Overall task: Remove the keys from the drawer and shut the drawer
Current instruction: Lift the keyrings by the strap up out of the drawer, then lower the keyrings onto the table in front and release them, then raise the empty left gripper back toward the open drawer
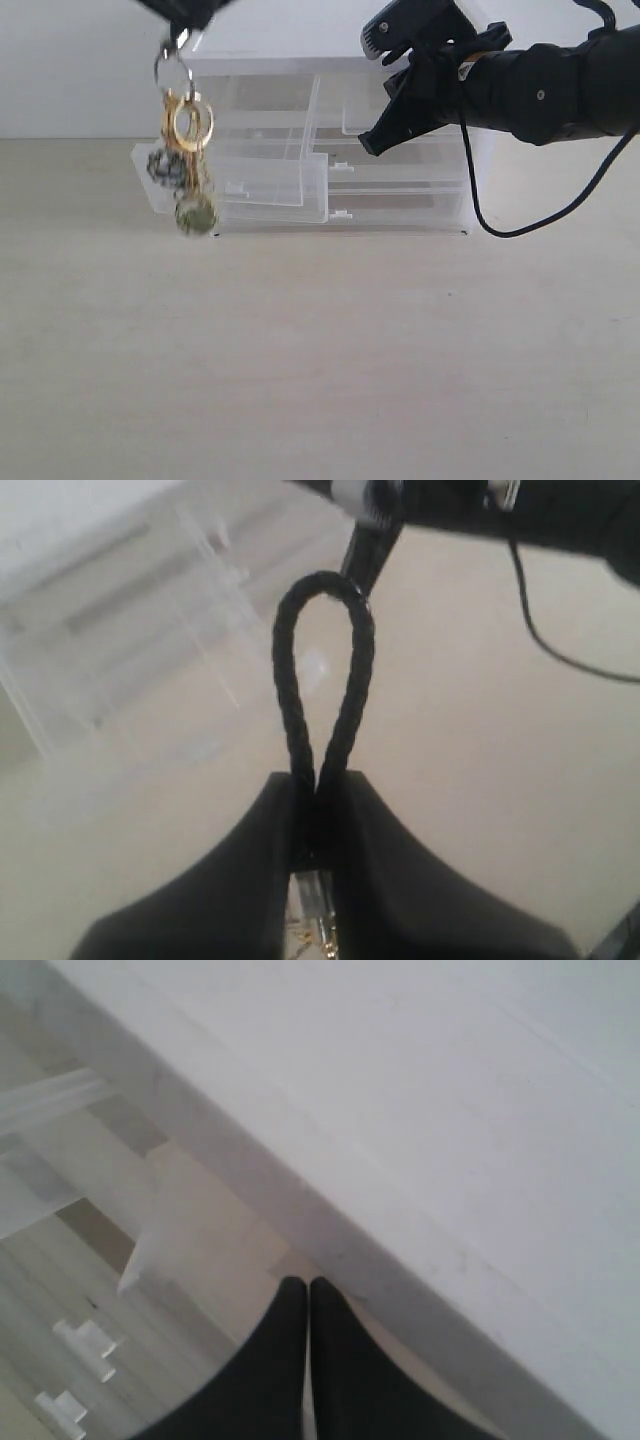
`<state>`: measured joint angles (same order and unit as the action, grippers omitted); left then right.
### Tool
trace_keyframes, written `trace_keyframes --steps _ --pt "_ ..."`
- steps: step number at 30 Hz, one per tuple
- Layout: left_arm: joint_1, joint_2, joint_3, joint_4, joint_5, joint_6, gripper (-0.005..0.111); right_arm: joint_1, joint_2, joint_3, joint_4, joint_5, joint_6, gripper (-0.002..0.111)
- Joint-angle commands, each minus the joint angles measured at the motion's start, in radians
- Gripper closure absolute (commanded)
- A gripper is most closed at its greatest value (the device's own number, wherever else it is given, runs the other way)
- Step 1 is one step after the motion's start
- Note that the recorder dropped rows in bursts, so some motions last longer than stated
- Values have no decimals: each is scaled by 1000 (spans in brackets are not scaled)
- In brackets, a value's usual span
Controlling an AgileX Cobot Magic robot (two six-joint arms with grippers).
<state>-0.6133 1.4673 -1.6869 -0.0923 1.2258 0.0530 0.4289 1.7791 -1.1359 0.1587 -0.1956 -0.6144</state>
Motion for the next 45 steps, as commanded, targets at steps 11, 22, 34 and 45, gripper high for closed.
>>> trace_keyframes --steps 11,22,34,45 --pt "-39 0 389 3 -205 1 103 -13 -2 -15 11 -95 -2 109" --pt "-39 65 404 3 -184 17 66 -13 -2 -15 11 -98 -4 109" --pt "-39 74 383 12 -133 51 102 -13 -2 -15 11 -98 -8 109" --pt "-39 -88 508 64 -499 -89 103 -13 -2 -15 11 -93 -15 109"
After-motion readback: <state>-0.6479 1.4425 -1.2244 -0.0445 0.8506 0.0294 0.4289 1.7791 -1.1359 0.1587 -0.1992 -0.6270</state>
